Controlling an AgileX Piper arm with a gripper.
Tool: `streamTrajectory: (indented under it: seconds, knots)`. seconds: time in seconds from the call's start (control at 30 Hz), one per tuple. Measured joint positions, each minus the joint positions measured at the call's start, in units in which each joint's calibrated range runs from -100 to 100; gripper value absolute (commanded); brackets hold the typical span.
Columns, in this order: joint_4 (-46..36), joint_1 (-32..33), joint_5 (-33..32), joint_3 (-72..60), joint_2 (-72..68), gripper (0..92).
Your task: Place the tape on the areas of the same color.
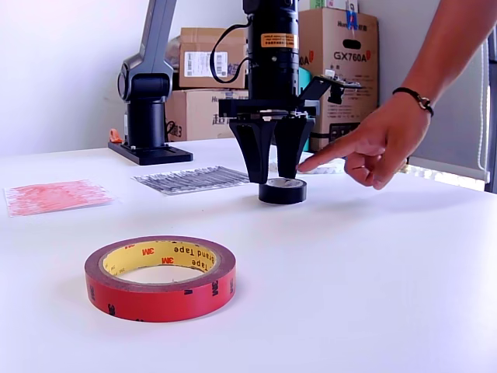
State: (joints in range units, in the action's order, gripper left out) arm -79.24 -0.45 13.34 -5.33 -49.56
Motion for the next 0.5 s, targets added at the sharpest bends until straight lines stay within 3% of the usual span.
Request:
streamTrajectory:
  seconds: [0.5]
  knots:
    - [-0.22, 0.00, 1.67, 0.00, -1.30, 59.5]
